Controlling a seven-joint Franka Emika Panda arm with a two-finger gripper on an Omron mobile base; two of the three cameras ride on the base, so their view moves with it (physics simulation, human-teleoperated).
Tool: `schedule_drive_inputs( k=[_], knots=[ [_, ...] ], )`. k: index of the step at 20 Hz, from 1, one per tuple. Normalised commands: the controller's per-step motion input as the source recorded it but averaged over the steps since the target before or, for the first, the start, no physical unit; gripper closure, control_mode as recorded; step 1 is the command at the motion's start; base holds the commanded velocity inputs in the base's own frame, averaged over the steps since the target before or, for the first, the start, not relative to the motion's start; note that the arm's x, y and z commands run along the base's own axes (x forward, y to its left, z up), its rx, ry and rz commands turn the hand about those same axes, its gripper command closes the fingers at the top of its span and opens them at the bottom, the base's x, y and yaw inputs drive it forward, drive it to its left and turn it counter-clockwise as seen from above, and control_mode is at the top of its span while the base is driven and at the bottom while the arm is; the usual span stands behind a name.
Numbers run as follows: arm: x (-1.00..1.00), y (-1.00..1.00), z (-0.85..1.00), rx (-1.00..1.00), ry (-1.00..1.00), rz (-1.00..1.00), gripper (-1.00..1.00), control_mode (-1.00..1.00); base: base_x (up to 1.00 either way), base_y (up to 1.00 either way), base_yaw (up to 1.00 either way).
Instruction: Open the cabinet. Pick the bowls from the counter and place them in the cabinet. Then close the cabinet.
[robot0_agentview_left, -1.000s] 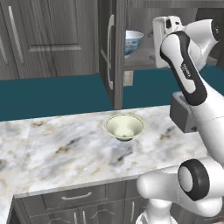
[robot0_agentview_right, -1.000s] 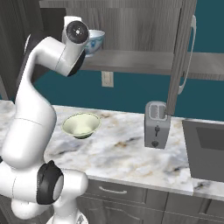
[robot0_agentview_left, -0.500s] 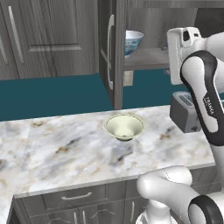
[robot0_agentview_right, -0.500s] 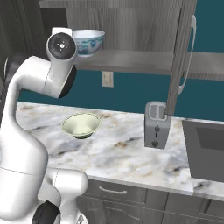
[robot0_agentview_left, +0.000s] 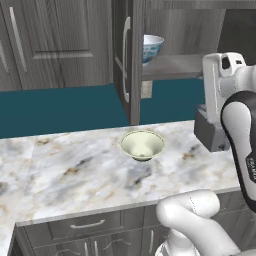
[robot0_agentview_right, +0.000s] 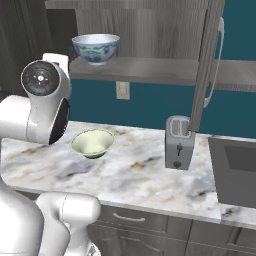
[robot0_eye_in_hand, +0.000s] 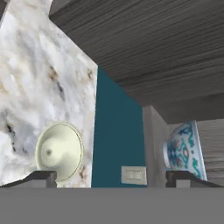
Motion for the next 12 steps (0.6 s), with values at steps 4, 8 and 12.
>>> schedule_drive_inputs(
  k=[4, 8, 12],
  knots=[
    [-0.48, -0.01, -0.14, 0.02, 0.22, -0.15, -1.00, -1.00, 0.00, 0.00, 0.00],
    [-0.48, -0.18, -0.01, 0.07, 0.28, -0.23, -1.00, -1.00, 0.00, 0.00, 0.00],
    [-0.40, -0.17, -0.09, 0.08, 0.25, -0.26, -1.00, -1.00, 0.00, 0.00, 0.00]
  ],
)
